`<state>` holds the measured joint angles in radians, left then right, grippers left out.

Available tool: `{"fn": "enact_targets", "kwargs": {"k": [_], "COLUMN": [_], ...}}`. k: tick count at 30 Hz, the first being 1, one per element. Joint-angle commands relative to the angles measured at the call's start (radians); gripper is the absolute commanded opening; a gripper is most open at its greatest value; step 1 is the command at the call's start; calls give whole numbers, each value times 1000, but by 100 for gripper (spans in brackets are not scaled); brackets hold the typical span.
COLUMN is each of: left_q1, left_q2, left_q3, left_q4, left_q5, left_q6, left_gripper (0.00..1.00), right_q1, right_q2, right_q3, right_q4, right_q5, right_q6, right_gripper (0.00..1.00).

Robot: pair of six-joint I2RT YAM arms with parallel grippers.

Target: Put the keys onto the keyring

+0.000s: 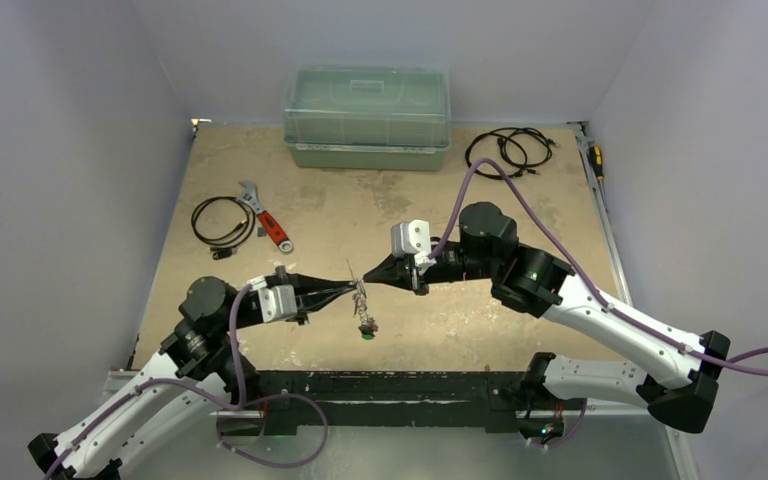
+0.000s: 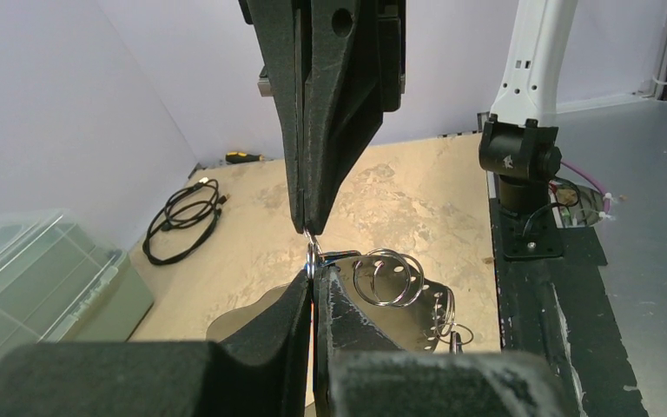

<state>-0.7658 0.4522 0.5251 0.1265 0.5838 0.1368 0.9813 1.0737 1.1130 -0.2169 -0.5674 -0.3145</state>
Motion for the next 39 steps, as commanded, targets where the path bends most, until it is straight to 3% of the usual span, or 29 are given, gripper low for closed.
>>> {"fn": "enact_targets", "kwargs": {"k": [1, 16, 21, 26, 31, 39], "left_q1": [3, 10, 11, 10, 10, 12], "left_q2": [-26, -38, -34, -26, -17, -15], "left_q3": [3, -5, -2, -1, 3, 5], "left_q4": [111, 128, 127, 124, 124, 128], "left_q5": [-11, -19, -13, 5, 17, 27], "left_q6": [-23, -35, -36, -35, -39, -43], "left_gripper": [0, 0, 0, 0, 0, 0], "right_q1": [0, 0, 0, 1, 1, 1], "right_q2": [-1, 22, -18, -48, -34, 12], "right_q3": [30, 37, 22, 12, 21, 32], "right_q4": [-2, -14, 25, 43, 39, 56], "right_q5": [19, 34, 52, 38, 11, -22], "right_q6": [2, 0, 2, 5, 9, 14], "right_gripper": [0, 0, 33, 47, 49, 41]}}
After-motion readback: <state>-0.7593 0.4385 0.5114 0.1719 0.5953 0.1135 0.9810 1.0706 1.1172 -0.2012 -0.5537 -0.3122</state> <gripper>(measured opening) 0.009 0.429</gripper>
